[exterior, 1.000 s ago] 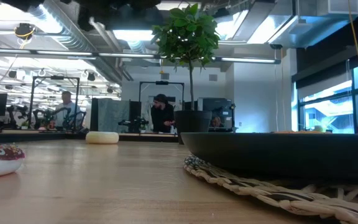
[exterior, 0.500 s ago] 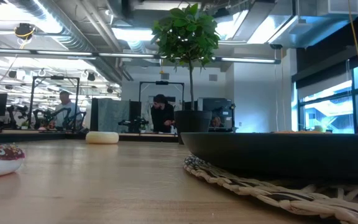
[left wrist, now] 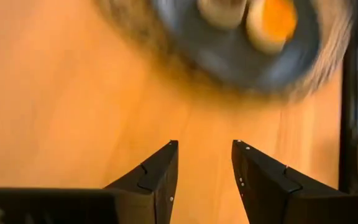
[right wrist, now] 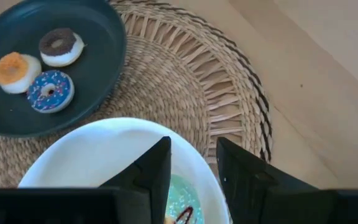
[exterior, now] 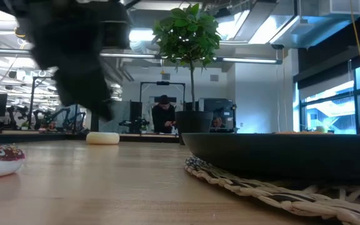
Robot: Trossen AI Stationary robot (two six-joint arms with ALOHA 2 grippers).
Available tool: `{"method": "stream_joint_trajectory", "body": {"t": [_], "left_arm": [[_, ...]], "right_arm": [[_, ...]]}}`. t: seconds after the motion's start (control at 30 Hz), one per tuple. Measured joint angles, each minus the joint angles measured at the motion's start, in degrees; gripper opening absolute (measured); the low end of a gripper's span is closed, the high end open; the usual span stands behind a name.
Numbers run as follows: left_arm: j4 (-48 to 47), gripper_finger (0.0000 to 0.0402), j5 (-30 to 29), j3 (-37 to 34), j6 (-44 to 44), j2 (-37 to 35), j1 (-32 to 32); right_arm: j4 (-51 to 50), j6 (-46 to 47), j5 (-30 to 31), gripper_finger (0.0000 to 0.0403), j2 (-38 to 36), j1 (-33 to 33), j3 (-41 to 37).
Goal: Pick & Place donuts
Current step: Put the small brown donut on the black plate
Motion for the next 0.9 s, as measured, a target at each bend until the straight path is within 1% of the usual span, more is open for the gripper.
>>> {"method": "stream_joint_trajectory", "body": {"t": [0.2,0.27,0.4,0.47,0.63,0.9], "left_arm": [[-3.47,0.0145,6.66,0.64,-1.24,-0.04,-2.35],[-8.82,0.0145,6.98,2.74,-1.78,-0.04,-3.41],[-24.45,0.0144,5.93,7.65,-4.5,-0.07,-5.62],[-27.9,0.0145,4.05,9.15,-5.17,-0.07,-6.77],[-27.91,0.0144,2.07,9.4,-5.6,0.14,-8.5],[-27.58,0.0147,2.47,9.19,-4.17,4.62,-8.79]], "right_arm": [[-1.12,-0.08,2.54,0.0129,0.0,-1.81,0.0],[-1.16,-0.08,2.97,0.0129,0.0,-2.6,0.0],[-1.14,-0.08,3.01,0.0129,0.0,-4.32,0.0],[-1.12,-0.08,3.01,0.0129,0.0,-5.15,0.0],[-1.1,-0.08,3.05,0.0129,0.0,-7.05,0.0],[-1.06,-0.08,3.07,0.0129,0.0,-8.53,0.0]]}}
